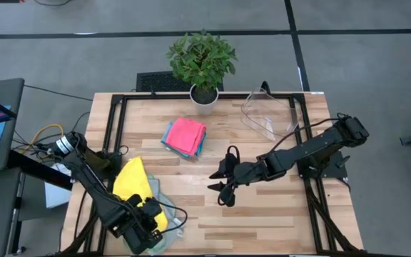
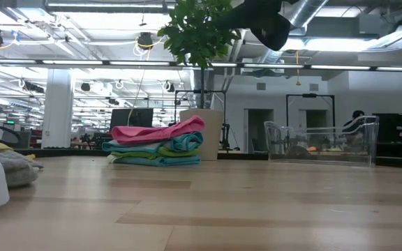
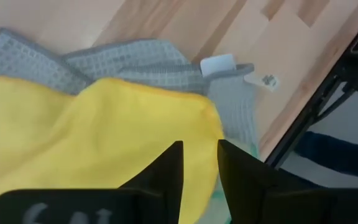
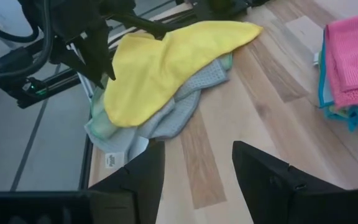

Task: Fold microfiber towels
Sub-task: Fold the yellow microfiber towel

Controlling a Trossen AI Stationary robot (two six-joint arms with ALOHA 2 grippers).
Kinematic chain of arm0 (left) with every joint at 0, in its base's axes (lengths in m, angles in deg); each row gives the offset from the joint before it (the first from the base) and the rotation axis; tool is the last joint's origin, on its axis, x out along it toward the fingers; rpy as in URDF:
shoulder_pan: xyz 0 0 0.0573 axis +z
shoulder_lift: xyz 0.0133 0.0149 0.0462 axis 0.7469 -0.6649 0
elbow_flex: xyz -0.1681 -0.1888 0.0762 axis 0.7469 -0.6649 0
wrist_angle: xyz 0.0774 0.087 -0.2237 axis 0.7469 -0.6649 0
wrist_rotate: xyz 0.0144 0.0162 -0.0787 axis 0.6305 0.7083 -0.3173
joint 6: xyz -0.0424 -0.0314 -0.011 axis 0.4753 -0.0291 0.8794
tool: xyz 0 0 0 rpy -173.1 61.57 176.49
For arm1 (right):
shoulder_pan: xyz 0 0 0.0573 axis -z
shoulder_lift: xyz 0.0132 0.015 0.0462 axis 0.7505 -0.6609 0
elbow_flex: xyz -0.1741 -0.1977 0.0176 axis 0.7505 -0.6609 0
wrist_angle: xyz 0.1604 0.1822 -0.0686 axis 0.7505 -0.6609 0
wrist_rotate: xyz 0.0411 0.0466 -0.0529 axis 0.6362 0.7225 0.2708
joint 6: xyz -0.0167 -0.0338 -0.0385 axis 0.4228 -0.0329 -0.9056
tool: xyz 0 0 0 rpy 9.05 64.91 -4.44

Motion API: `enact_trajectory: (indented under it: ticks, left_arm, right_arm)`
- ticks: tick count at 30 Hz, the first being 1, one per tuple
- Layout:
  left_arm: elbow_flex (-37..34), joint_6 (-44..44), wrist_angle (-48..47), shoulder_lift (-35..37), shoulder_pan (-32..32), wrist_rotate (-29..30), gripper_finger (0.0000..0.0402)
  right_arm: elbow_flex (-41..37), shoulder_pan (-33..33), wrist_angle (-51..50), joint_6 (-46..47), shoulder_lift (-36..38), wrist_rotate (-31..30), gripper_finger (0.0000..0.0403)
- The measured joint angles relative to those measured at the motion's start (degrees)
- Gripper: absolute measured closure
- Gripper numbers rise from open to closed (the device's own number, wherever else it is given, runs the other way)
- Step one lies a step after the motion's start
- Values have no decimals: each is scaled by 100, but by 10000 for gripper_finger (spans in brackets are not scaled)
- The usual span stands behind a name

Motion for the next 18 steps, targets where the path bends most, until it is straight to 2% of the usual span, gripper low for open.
enact_trajectory:
  ticks: [4, 8, 11, 18]
  left_arm:
    - [-67, -147, 458, -5, 15, 105, 312]
    - [-207, -380, 1084, -17, 11, 51, 292]
    - [-249, -273, 1081, -131, 13, 20, 274]
    - [-246, -390, 1413, -785, 15, -590, 235]
  right_arm:
    - [0, -11, -72, -47, 0, -2, 188]
    - [0, -17, -289, -51, 0, 2, 188]
    - [0, -17, -370, -50, 0, 31, 188]
    - [2, -55, -446, -48, 0, 57, 188]
